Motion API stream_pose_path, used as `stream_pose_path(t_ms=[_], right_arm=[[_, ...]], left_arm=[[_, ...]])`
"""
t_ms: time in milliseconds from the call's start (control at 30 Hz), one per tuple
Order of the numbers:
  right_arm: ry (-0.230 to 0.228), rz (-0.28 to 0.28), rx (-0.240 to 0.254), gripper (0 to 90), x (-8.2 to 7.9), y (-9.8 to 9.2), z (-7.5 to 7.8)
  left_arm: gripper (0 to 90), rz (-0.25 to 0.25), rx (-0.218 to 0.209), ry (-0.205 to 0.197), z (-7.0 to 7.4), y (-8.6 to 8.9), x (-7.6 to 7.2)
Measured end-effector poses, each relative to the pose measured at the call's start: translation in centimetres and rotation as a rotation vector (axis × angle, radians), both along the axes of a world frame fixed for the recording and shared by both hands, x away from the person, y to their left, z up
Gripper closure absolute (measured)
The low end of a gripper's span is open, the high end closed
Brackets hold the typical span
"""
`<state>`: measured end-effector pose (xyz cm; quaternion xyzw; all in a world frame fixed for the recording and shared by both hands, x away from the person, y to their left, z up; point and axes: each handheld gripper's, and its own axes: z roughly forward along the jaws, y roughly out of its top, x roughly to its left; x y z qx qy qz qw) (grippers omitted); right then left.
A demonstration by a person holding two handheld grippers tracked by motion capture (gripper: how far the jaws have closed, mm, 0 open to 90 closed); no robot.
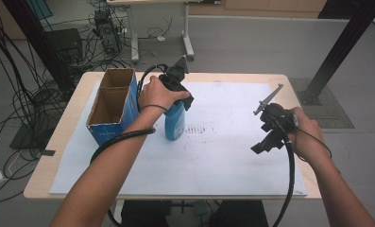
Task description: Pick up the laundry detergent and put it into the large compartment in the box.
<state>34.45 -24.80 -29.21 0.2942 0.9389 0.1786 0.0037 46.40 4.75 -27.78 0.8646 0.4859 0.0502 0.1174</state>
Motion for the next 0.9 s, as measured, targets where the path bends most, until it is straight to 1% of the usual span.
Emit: stream_pose_path(t_ms=[333, 400, 433, 767, 800, 900], right_arm=[[0.003, -0.002, -0.001, 5.1, -0.1, 0.0, -0.2], [0.003, -0.001, -0.002, 5.1, -0.1, 0.0, -0.2], [0.004, -0.002, 0.0, 5.1, -0.1, 0.1, -0.2], [0.005, -0.003, 0.001, 5.1, -0.1, 0.1, -0.3], [0.005, -0.003, 0.001, 5.1, -0.1, 0.1, -0.3], [0.004, -0.003, -0.001, 5.1, -0.1, 0.1, -0.3]], left_arm=[[8.7, 0.01, -0.002, -0.001, -1.1, 0.1, -0.2], [8.7, 0.012, -0.004, 0.004, -1.3, 0.2, -0.2], [8.7, 0.017, -0.004, -0.002, -1.4, 0.2, -0.3], [8.8, 0.026, -0.011, 0.0, -1.6, 0.5, -0.2], [8.8, 0.023, -0.008, 0.005, -1.6, 0.5, -0.2], [8.8, 0.029, -0.017, 0.0, -1.6, 0.6, -0.3]])
